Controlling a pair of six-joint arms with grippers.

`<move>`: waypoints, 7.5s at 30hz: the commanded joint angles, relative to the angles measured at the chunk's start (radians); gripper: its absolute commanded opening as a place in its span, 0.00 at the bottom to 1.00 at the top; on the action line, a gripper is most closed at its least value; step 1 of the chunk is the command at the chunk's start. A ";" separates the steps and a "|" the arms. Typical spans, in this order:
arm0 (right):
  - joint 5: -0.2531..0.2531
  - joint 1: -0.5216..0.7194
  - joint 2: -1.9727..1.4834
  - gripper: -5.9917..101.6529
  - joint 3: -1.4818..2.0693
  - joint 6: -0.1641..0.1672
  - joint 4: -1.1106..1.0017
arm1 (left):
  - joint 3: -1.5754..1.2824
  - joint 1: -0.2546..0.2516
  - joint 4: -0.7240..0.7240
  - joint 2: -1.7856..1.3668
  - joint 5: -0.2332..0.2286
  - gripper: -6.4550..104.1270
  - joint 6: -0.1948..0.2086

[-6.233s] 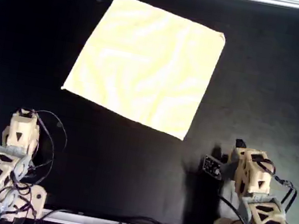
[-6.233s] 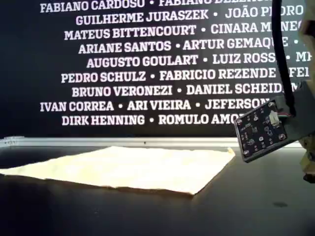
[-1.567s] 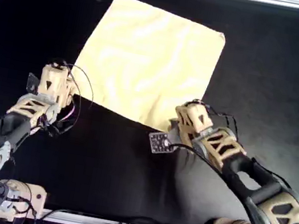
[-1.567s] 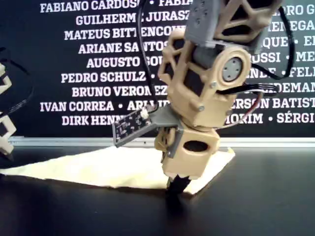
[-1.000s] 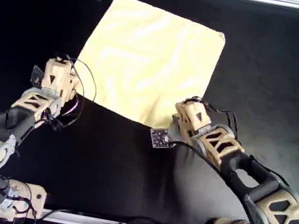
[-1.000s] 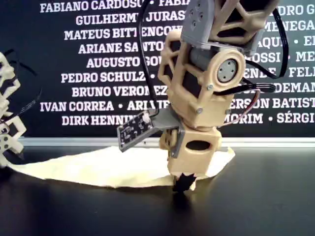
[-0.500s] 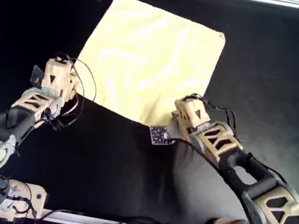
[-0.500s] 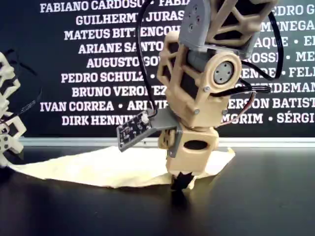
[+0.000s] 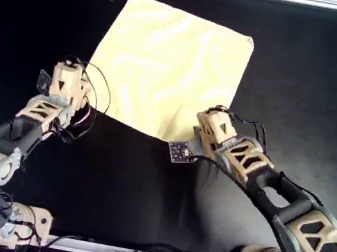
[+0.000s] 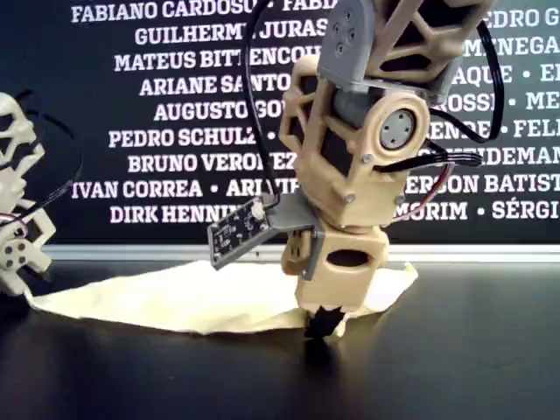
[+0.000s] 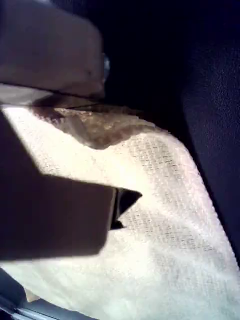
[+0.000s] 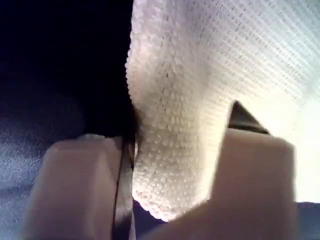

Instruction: Fold a cloth

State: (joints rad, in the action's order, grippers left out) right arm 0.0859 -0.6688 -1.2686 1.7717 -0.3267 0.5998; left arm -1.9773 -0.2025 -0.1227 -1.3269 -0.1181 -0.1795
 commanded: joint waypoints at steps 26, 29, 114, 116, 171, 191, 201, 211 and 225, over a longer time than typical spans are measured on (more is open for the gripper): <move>0.005 0.026 -0.026 0.04 -0.008 0.014 0.005 | 0.025 -0.094 -0.003 -0.015 0.051 0.05 -0.005; -0.002 0.026 -0.028 0.04 0.000 0.018 0.023 | 0.014 -0.097 -0.005 -0.017 0.048 0.05 -0.005; -0.011 0.380 1.043 0.05 -1.875 0.209 -0.003 | 1.350 0.003 0.011 0.678 0.043 0.05 -0.006; -0.011 0.382 1.068 0.05 -1.908 0.209 -0.005 | 1.351 0.003 0.011 0.678 0.043 0.05 -0.006; -0.009 0.379 0.870 0.79 -1.904 0.210 0.264 | 1.307 0.021 -0.026 0.647 0.011 0.65 -0.281; -0.006 0.391 0.495 0.79 -1.908 0.210 0.948 | 1.032 -0.104 -0.123 0.204 -0.500 0.96 -0.265; -0.009 0.374 0.046 0.79 -1.652 0.206 1.020 | 0.249 -0.514 -0.259 -0.824 -0.612 0.96 -0.264; 0.009 0.394 -0.819 0.79 -0.746 0.212 0.999 | -0.133 -0.561 -0.367 -1.361 -0.966 0.96 -0.264; 0.011 0.396 -1.397 0.79 0.446 0.252 0.282 | -0.607 -0.560 -0.364 -1.554 -0.483 0.96 0.130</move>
State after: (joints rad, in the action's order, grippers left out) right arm 0.0936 -0.2792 -2.6170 2.0387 -0.0828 1.0186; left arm -2.5571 -0.8360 -0.4878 -2.8639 -0.6734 -0.1350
